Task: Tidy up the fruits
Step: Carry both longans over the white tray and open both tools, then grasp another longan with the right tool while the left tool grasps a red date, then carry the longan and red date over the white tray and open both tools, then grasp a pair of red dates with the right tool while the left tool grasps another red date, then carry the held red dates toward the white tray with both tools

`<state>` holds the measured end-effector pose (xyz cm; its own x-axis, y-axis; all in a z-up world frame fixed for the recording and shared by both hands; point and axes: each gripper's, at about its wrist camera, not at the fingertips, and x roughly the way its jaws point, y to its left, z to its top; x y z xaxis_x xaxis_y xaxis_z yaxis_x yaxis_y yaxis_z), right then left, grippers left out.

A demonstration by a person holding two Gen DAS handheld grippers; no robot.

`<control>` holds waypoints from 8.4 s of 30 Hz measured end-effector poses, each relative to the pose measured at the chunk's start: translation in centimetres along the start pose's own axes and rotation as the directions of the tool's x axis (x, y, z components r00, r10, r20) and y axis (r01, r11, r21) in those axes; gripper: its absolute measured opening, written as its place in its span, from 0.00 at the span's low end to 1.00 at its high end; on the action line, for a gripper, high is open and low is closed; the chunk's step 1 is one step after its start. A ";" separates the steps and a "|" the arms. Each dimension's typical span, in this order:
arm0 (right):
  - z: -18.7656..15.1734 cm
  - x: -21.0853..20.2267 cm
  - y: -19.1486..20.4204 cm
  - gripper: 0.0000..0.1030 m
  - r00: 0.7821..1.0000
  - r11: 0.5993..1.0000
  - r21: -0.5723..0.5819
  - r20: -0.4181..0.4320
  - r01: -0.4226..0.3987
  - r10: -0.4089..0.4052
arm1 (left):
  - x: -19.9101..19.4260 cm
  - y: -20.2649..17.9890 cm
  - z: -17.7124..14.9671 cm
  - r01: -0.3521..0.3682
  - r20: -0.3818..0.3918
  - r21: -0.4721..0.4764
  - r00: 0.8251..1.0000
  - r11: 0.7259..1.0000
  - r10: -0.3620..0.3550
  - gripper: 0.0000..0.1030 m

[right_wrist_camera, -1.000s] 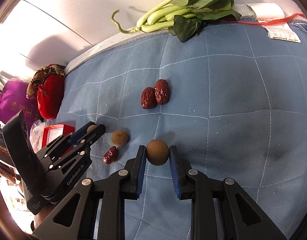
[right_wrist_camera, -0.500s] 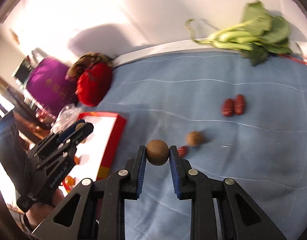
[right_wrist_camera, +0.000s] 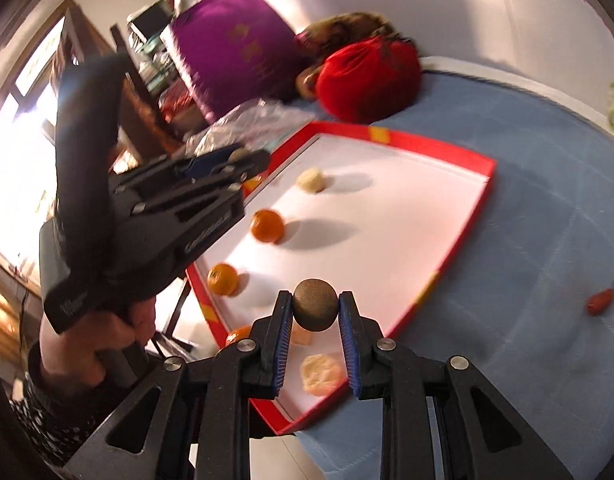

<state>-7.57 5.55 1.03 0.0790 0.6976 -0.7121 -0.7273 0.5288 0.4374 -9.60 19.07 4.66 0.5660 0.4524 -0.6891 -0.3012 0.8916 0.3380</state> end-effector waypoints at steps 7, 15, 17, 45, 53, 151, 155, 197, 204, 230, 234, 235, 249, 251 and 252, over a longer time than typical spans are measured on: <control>-1.4 3.2 0.7 0.23 0.998 0.999 -0.046 -0.059 0.017 -0.020 | 1.4 0.0 -0.5 -0.013 -0.061 0.014 0.998 1.000 0.013 0.19; -0.8 1.5 0.5 0.26 1.000 1.000 -0.030 -0.029 -0.009 0.008 | 1.0 -1.2 0.5 -0.027 -0.051 0.026 0.998 0.999 0.028 0.35; -0.1 -0.3 0.0 0.29 1.000 1.000 -0.016 0.014 -0.012 0.013 | 0.4 -1.5 1.2 -0.019 -0.026 0.007 0.999 1.000 0.019 0.46; 0.9 -8.2 -21.3 0.33 0.954 0.859 0.428 -0.031 0.281 -0.297 | 0.0 -18.5 5.6 0.387 -0.166 0.097 0.915 0.917 -0.368 0.78; 0.5 -5.5 -22.4 0.26 0.939 0.829 0.450 -0.083 0.333 -0.333 | -0.9 -18.2 5.0 0.399 -0.155 0.165 0.914 0.902 -0.376 0.78; -2.9 2.4 1.8 0.26 0.998 0.991 -0.136 -0.056 0.005 -0.013 | 3.4 -0.5 1.1 0.212 -0.190 -0.126 0.954 0.969 -0.233 0.14; -2.8 1.8 2.0 0.26 0.999 0.991 -0.136 -0.051 -0.016 0.009 | 3.5 -0.1 1.3 0.197 -0.190 -0.142 0.956 0.970 -0.222 0.18; 1.7 -9.3 -29.0 0.18 0.921 0.727 0.593 -0.067 0.347 -0.384 | 1.0 -19.5 6.2 0.451 -0.124 0.149 0.892 0.880 -0.435 0.47; -0.6 -12.7 -29.0 0.17 0.948 0.712 0.651 -0.040 0.265 -0.316 | 0.8 -22.3 8.1 0.523 -0.085 0.161 0.852 0.837 -0.516 0.47; -6.5 -20.2 -28.3 0.17 0.943 0.713 0.665 0.036 0.224 -0.329 | 4.7 -32.8 9.7 0.606 -0.138 0.151 0.795 0.781 -0.590 0.16; -6.2 -20.0 -27.8 0.17 0.940 0.726 0.647 0.043 0.232 -0.339 | 3.6 -32.9 9.1 0.577 -0.120 0.203 0.817 0.791 -0.565 0.16; -6.1 -19.9 -27.7 0.17 0.940 0.729 0.645 0.043 0.232 -0.337 | 3.1 -32.7 9.0 0.570 -0.115 0.209 0.821 0.794 -0.559 0.16; -4.4 -18.8 -25.3 0.17 0.941 0.772 0.594 0.074 0.224 -0.330 | -4.5 -22.5 7.7 0.364 0.127 0.270 0.904 0.891 -0.407 0.16; -4.0 -18.3 -24.5 0.17 0.942 0.784 0.578 0.077 0.225 -0.327 | -5.1 -20.6 7.5 0.340 0.158 0.255 0.909 0.905 -0.386 0.16; -3.7 -18.0 -24.0 0.17 0.943 0.792 0.569 0.081 0.223 -0.324 | -5.3 -19.8 7.4 0.328 0.169 0.253 0.911 0.910 -0.375 0.16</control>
<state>5.96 -21.48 1.29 0.3652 0.5255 -0.7684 -0.1707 0.8492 0.4997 -0.93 -0.82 6.40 0.7589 0.0803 -0.6462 0.1059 0.9640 0.2441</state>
